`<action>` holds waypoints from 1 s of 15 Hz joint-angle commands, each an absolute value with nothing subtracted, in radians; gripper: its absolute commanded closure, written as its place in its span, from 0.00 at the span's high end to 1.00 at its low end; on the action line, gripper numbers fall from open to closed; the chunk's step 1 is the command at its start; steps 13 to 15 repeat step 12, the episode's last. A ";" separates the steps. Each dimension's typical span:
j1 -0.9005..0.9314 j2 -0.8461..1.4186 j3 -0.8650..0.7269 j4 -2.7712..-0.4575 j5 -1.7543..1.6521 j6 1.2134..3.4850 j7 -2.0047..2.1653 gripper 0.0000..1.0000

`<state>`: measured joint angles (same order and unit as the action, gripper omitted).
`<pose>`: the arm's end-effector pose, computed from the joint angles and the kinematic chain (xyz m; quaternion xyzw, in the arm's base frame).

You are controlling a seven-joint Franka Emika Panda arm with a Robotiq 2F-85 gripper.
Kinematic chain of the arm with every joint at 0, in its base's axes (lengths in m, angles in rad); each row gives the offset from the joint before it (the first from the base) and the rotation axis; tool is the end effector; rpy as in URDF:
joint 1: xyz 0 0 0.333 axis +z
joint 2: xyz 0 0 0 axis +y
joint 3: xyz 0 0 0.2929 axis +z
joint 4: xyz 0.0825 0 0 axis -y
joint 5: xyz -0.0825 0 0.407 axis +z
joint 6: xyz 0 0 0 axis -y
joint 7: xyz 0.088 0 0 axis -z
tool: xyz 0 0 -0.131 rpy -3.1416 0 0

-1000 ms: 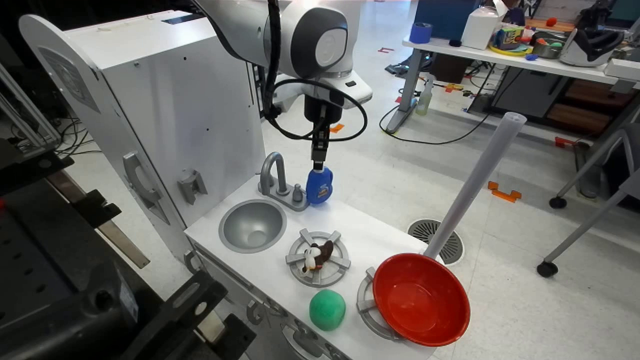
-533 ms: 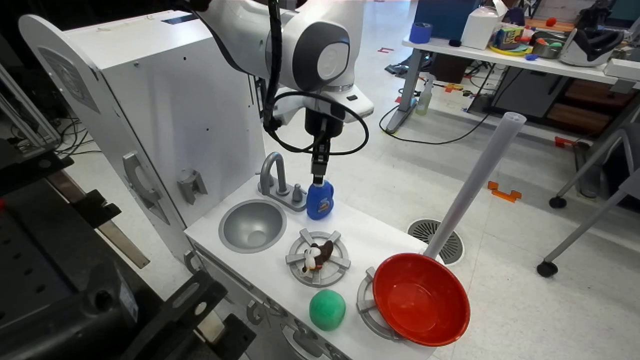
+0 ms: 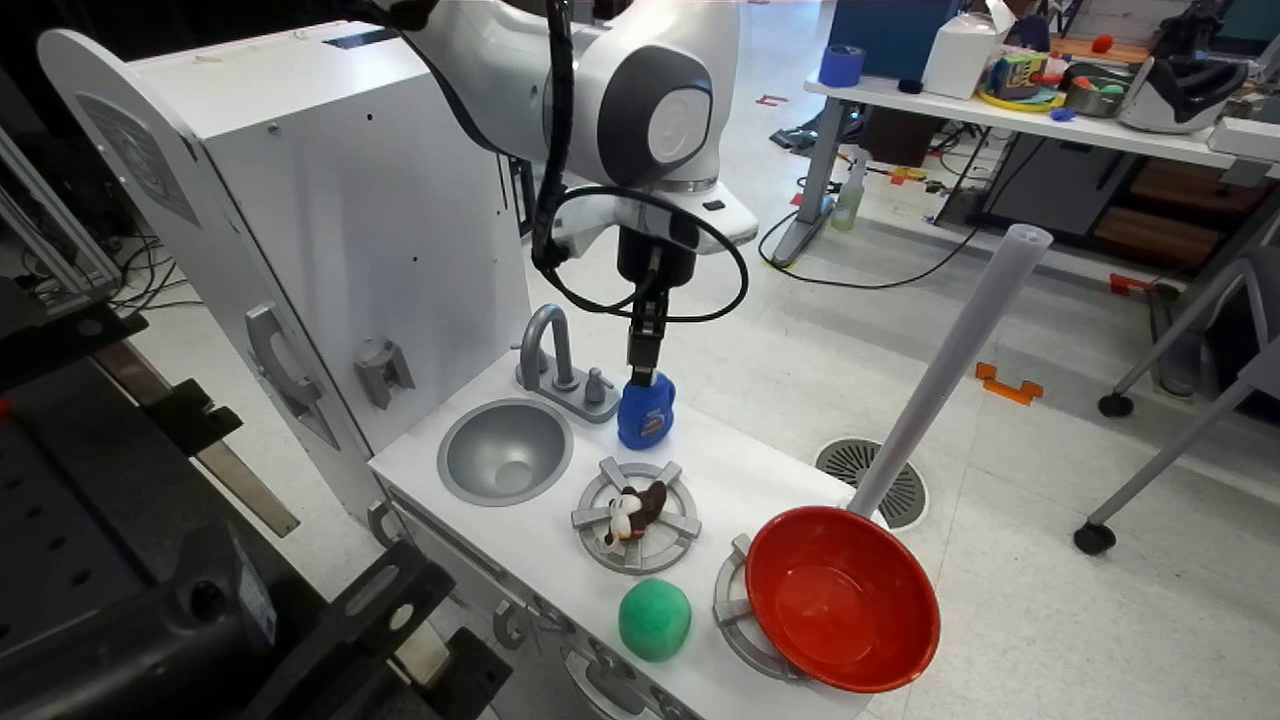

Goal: Move the blue bottle to the left

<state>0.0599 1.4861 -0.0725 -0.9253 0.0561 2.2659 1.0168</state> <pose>0.7006 0.0078 -0.1138 0.8734 -0.4813 -0.0537 0.0502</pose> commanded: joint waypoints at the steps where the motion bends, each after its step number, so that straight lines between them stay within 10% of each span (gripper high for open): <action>1: 0.056 1.486 -0.057 -0.916 0.078 2.198 0.996 0.69; 5: 0.062 1.485 -0.006 -0.878 0.092 2.057 0.921 0.98; 15: 0.093 1.480 -0.005 -0.869 0.067 1.992 0.883 1.00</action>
